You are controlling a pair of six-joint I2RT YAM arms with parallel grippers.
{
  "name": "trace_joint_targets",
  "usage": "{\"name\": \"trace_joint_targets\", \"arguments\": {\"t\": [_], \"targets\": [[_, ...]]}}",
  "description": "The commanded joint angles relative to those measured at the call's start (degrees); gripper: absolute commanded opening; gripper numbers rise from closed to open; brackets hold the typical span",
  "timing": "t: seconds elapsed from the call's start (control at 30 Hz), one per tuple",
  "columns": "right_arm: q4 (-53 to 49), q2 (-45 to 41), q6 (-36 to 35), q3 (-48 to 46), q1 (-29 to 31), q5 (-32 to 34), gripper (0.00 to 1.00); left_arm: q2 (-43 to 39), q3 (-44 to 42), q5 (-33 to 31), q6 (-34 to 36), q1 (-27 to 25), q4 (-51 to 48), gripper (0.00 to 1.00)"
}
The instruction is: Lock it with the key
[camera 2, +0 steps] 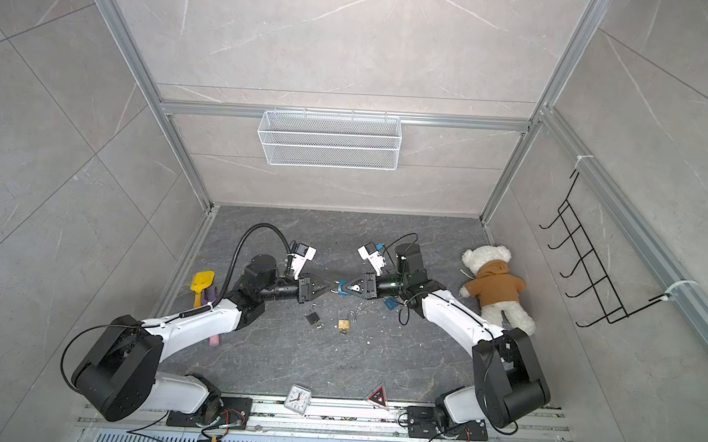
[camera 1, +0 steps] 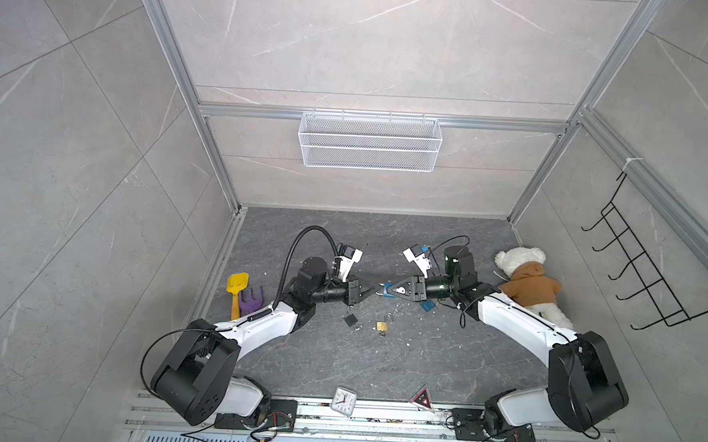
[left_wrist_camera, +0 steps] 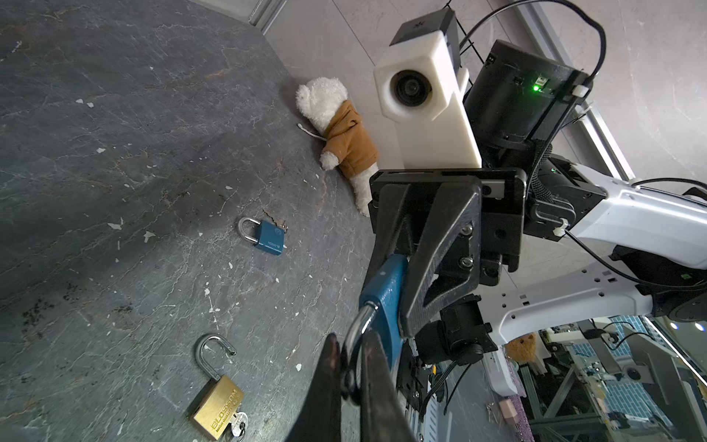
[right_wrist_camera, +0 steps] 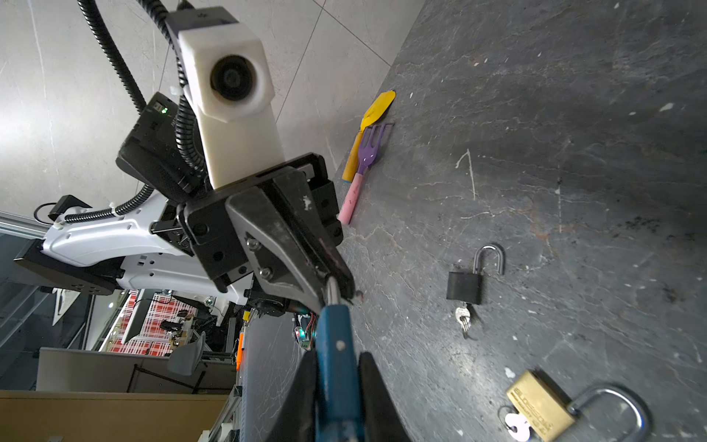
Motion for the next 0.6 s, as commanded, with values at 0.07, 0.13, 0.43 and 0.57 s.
{"name": "trace_joint_targets", "arguments": {"t": [0.07, 0.13, 0.43, 0.57], "targets": [[6.98, 2.49, 1.24, 0.97, 4.2, 4.83, 0.0, -0.14, 3.78, 13.1, -1.07, -6.16, 9.6, 0.14], [8.09, 2.79, 1.82, 0.81, 4.12, 4.54, 0.0, -0.23, 3.34, 13.53, -2.3, -6.14, 11.62, 0.18], [9.1, 3.04, 2.38, 0.42, 3.48, 4.46, 0.0, -0.1, 3.13, 14.28, -4.35, -6.1, 14.32, 0.0], [8.35, 1.98, 2.78, -0.35, 2.26, 4.93, 0.0, -0.05, 2.6, 13.03, -5.29, -5.51, 15.62, 0.0]]}}
